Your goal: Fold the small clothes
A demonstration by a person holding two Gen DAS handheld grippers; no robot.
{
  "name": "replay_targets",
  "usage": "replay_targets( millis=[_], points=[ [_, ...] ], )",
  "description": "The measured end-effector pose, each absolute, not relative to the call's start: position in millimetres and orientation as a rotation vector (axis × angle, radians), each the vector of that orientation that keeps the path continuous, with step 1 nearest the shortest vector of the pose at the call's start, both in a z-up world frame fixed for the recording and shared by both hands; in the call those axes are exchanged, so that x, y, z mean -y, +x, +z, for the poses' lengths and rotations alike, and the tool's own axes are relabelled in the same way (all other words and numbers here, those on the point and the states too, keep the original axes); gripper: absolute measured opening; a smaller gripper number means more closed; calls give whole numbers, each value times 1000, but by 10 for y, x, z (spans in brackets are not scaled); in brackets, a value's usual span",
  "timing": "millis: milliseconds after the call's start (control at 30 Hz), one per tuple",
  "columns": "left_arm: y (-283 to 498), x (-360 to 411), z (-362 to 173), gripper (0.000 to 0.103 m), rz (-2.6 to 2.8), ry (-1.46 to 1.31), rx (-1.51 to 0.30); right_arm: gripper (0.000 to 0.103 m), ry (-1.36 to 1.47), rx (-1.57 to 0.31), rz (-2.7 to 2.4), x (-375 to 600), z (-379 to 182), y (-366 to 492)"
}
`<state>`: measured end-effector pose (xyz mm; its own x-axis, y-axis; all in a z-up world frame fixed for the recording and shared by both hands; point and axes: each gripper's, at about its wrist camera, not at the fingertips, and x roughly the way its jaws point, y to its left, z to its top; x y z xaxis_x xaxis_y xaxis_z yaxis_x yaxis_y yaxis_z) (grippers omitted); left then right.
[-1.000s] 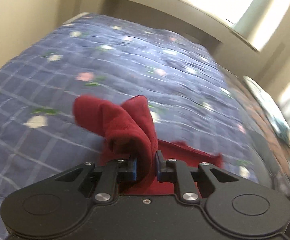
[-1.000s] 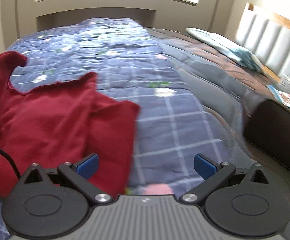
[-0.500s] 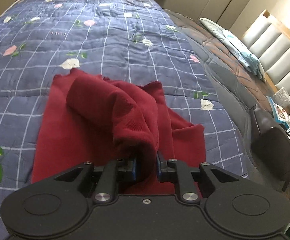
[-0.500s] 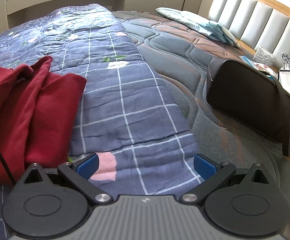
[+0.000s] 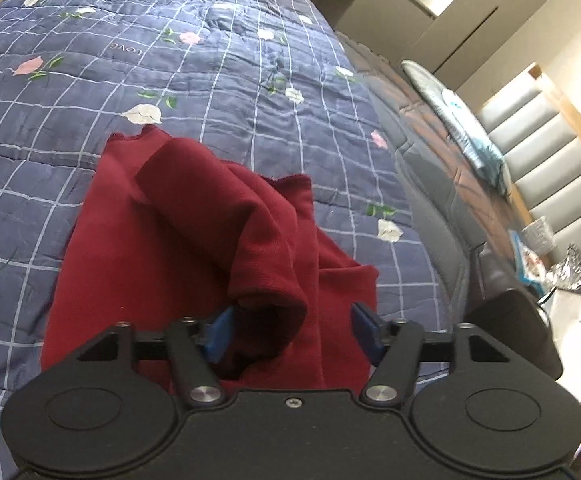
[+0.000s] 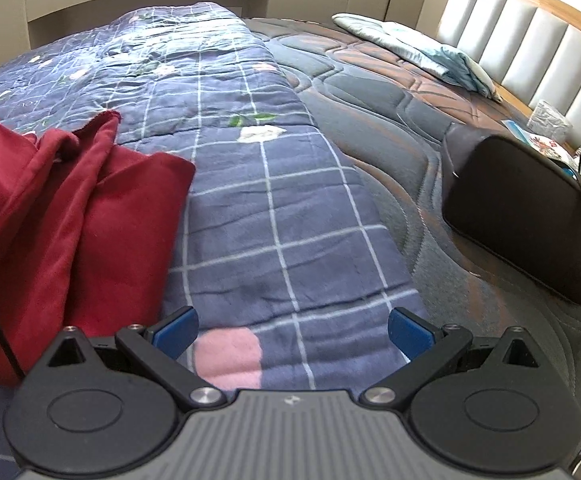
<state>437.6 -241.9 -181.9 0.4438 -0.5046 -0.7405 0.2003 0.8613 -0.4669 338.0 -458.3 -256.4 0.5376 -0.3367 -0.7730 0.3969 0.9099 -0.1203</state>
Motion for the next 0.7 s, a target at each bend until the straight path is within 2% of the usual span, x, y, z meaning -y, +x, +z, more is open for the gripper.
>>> replay_targets(
  millis=[100, 233, 300, 333, 433, 700],
  points=[
    [4328, 2322, -1743, 81, -421, -339, -1001, 103, 75, -895, -414, 4547, -2536, 3471],
    [4303, 2093, -1672, 84, -343, -345, -978, 103, 82, -858, -379, 4477, -2441, 3617],
    [4313, 1929, -1661, 96, -282, -357, -967, 103, 95, -839, -365, 4455, -2374, 3724],
    [4316, 1843, -1664, 97, -244, -366, -955, 103, 103, -830, -361, 4449, -2340, 3781],
    [4375, 1609, -1727, 98, -142, -383, -959, 103, 155, -796, -334, 4423, -2195, 3985],
    [4528, 1122, -2102, 102, 75, -457, -1115, 103, 241, -690, -41, 4165, -1886, 4359]
  ],
)
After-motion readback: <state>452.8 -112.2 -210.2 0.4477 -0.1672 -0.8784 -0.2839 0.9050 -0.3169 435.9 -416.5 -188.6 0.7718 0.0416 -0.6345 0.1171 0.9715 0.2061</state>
